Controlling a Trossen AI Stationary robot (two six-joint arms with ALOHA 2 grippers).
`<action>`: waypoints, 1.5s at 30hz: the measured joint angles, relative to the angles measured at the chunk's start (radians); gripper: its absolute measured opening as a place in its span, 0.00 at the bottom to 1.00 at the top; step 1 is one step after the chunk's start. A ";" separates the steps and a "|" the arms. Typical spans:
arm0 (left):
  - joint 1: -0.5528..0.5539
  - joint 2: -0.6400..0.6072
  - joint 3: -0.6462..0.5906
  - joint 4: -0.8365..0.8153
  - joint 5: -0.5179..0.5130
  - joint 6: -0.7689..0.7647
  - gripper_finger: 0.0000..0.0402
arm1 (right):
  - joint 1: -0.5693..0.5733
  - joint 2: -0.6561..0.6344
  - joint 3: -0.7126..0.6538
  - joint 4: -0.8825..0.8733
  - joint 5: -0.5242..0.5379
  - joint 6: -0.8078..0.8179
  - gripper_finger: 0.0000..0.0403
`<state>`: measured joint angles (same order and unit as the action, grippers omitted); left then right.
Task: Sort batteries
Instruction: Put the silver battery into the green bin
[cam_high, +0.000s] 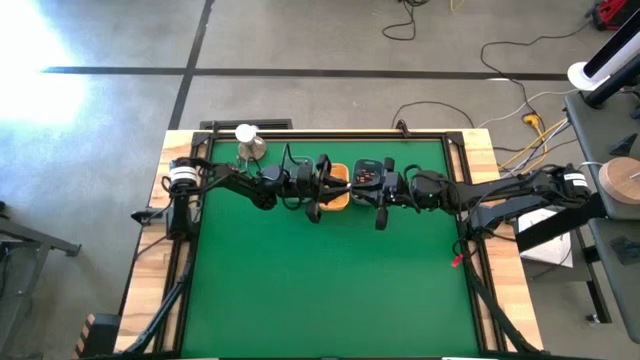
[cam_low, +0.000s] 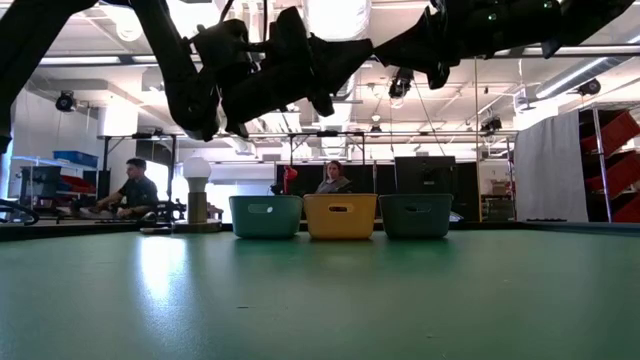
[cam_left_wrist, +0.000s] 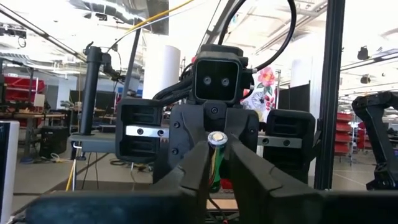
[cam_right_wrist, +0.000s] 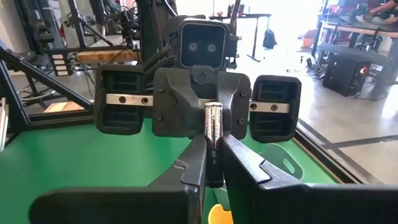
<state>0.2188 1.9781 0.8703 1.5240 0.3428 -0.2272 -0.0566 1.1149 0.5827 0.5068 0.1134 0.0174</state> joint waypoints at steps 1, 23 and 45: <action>0.000 0.000 0.000 0.001 0.000 0.000 0.13 | 0.000 0.000 0.000 0.000 0.000 0.000 0.08; -0.005 0.000 0.036 -0.058 0.008 0.004 0.04 | 0.000 0.000 0.000 -0.005 0.003 0.000 0.09; 0.088 -0.400 -0.249 -0.513 -0.115 0.078 0.01 | -0.132 0.107 0.153 -0.784 -0.097 -0.124 0.42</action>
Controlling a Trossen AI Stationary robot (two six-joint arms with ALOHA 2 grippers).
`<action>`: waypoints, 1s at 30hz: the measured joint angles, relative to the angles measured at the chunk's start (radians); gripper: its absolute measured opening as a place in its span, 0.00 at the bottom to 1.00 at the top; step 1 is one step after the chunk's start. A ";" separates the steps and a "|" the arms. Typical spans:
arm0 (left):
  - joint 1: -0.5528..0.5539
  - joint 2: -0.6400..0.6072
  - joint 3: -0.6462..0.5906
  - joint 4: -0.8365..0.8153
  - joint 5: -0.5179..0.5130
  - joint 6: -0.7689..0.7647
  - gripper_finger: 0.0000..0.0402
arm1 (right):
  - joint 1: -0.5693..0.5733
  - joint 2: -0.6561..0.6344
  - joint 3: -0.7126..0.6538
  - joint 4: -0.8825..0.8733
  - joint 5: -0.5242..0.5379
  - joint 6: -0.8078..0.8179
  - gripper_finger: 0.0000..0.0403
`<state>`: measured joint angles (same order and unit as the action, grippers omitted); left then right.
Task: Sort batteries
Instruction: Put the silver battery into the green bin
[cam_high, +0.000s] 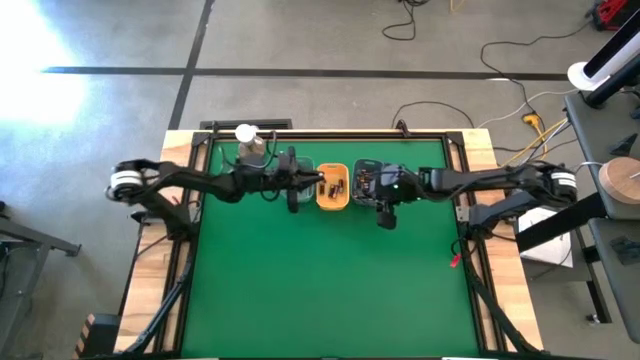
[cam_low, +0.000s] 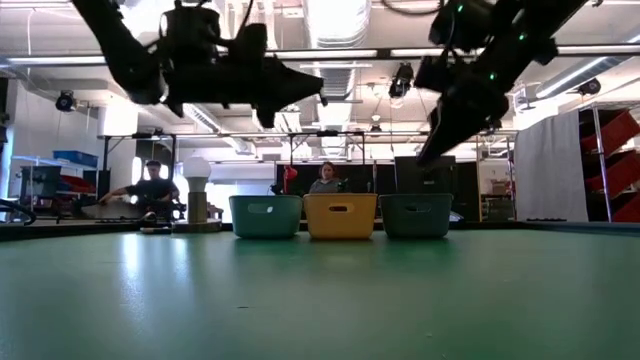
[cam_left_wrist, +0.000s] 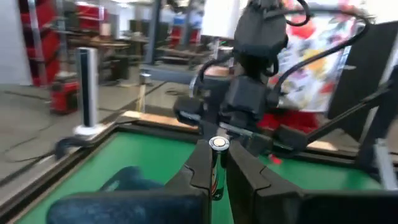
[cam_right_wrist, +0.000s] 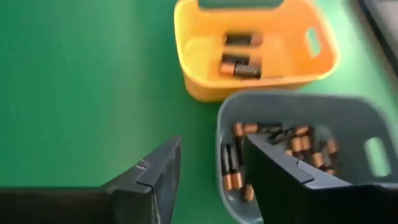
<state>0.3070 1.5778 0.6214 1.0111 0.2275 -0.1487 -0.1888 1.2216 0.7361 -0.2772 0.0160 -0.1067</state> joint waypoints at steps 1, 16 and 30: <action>0.000 -0.030 -0.011 -0.033 -0.017 0.009 0.01 | -0.011 0.020 0.000 -0.002 -0.022 -0.006 0.41; -0.016 -0.235 -0.123 -0.359 -0.140 0.000 0.02 | -0.029 0.206 0.104 -0.092 -0.009 -0.091 0.39; -0.016 -0.232 -0.147 -0.482 -0.167 -0.030 0.03 | -0.049 0.197 0.120 -0.178 -0.019 -0.068 0.39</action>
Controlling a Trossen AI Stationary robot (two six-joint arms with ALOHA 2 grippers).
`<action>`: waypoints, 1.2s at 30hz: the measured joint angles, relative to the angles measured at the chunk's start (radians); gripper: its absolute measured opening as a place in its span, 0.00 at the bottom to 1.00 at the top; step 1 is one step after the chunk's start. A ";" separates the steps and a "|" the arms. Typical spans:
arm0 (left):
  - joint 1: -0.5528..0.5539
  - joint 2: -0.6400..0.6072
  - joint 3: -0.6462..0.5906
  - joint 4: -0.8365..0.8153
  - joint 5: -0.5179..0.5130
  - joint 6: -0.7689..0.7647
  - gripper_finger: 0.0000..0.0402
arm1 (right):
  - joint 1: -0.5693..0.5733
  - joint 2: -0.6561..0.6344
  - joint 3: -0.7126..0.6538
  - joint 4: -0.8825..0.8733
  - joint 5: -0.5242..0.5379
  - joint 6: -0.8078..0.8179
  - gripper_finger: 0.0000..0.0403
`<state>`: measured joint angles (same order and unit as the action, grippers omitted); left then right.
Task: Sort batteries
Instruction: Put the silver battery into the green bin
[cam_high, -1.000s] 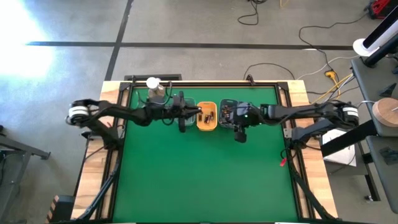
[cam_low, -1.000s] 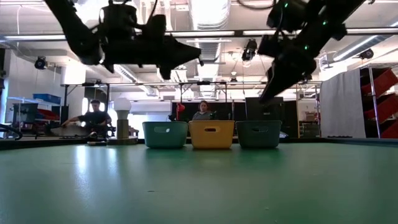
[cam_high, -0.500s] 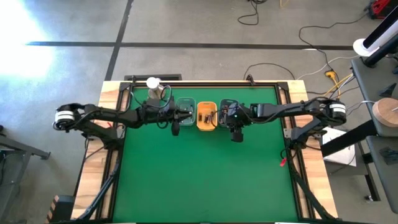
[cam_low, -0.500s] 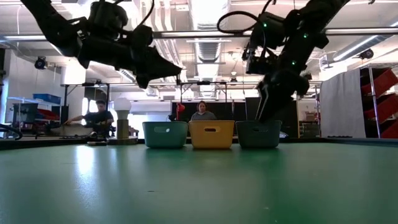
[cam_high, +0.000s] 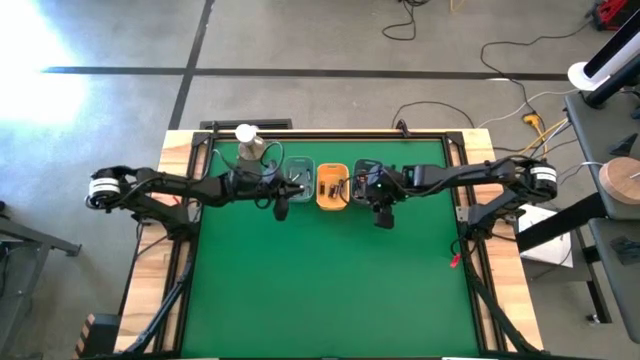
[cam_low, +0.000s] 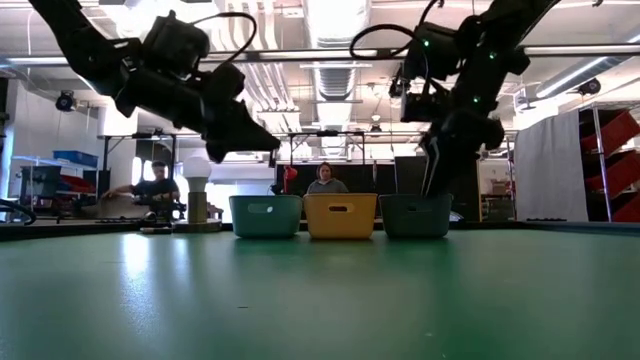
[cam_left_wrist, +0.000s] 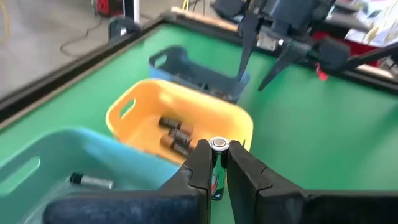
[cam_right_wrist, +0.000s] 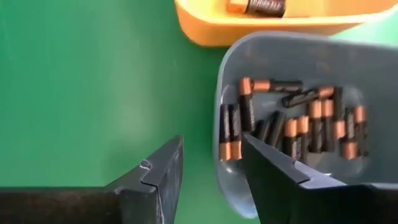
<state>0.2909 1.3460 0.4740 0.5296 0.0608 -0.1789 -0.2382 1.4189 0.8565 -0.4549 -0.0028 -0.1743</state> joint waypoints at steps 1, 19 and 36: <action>0.000 0.000 0.000 -0.012 0.000 -0.003 0.03 | 0.000 0.002 0.000 -0.007 -0.004 0.011 0.39; 0.001 0.000 -0.002 -0.030 0.000 0.009 0.03 | 0.005 -0.005 -0.002 -0.136 -0.026 0.046 0.32; 0.102 0.238 0.272 -0.414 -0.101 0.056 0.03 | 0.048 -0.008 0.188 -0.146 -0.023 0.022 0.35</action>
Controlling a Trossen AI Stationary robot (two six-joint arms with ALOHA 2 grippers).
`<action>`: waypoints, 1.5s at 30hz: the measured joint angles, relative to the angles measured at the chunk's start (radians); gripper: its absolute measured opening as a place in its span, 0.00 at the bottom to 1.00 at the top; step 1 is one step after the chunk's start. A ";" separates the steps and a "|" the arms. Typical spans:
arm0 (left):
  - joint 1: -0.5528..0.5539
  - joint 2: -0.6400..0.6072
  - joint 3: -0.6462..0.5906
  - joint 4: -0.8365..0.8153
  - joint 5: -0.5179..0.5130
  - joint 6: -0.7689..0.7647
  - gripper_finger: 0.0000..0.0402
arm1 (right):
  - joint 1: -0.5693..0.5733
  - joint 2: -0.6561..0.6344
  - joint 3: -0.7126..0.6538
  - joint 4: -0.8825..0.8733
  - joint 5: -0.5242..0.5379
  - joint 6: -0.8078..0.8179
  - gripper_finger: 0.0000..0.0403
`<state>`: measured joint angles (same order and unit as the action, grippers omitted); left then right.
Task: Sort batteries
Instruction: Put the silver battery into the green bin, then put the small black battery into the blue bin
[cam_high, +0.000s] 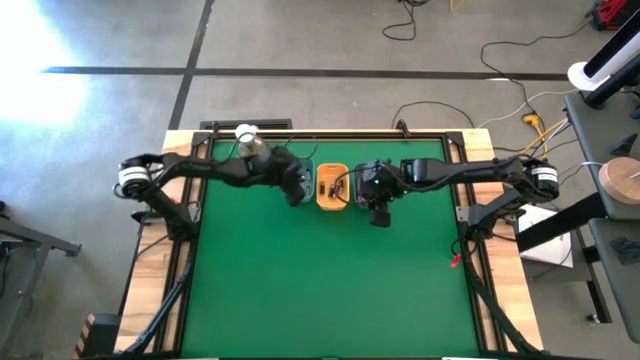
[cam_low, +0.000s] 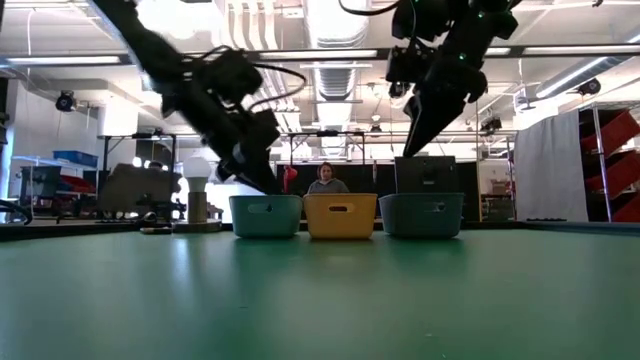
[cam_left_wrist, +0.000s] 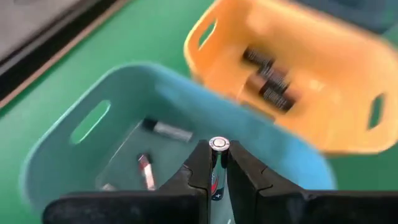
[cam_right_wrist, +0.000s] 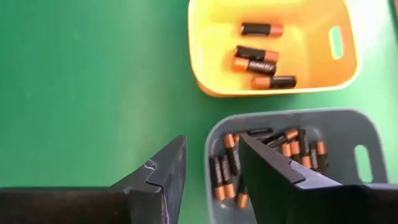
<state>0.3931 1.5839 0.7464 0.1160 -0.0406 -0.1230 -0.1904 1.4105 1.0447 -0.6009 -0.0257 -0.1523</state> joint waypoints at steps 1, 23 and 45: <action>0.007 0.009 0.042 -0.078 0.000 0.020 0.03 | 0.005 0.000 0.002 -0.010 0.000 0.007 0.34; 0.072 0.332 0.467 -0.621 0.005 0.170 0.03 | 0.061 0.000 -0.036 -0.030 0.001 0.127 0.39; 0.050 0.057 0.339 -0.631 0.013 0.165 0.28 | 0.075 -0.112 -0.048 -0.039 0.028 0.136 0.48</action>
<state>0.4428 1.6413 1.0856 -0.5153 -0.0281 0.0416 -0.1154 1.2983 0.9964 -0.6401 0.0025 -0.0164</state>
